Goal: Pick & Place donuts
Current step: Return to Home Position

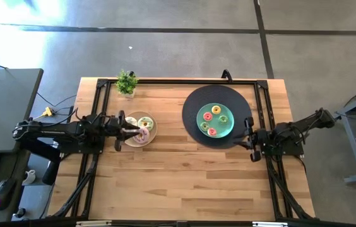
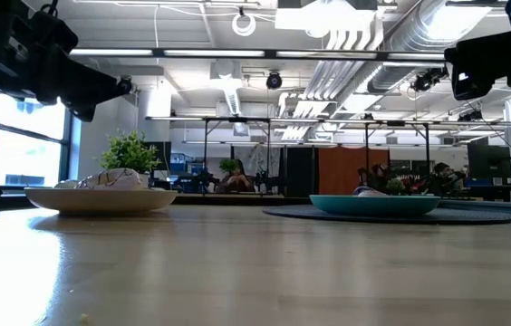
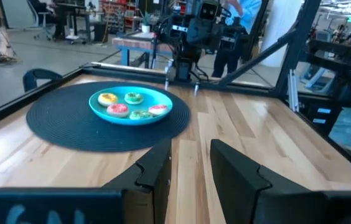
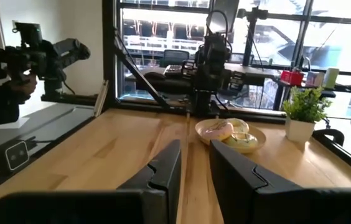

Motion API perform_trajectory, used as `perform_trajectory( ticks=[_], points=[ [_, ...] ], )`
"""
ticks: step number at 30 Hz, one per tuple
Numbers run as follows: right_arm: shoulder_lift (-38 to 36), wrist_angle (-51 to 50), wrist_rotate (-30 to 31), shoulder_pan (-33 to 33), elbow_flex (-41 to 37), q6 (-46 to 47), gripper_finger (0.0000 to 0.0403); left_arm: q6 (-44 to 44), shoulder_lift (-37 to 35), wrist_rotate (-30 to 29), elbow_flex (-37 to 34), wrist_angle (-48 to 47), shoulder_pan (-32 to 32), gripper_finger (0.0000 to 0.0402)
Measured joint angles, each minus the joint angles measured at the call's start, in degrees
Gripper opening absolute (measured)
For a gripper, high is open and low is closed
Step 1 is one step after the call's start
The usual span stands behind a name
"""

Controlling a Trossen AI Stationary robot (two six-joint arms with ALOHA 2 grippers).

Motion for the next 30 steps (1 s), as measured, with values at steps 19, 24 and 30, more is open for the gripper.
perform_trajectory(
  ticks=[19, 24, 30],
  points=[
    [0.0, -0.35, 2.4, 0.0, -0.02, 2.62, 0.008, -1.37, 0.01, -0.22, -0.22, -5.92, 0.0, 0.0111],
    [0.0, -0.35, 2.4, 0.0, -0.02, 2.62, 0.008, -1.37, 0.02, -0.22, -0.24, -6.1, 0.0, 0.0111],
    [0.0, -0.35, 2.4, 0.0, -0.02, 2.62, 0.008, -1.39, 0.02, -0.22, -0.26, -6.61, 0.0, 0.0111]
  ],
)
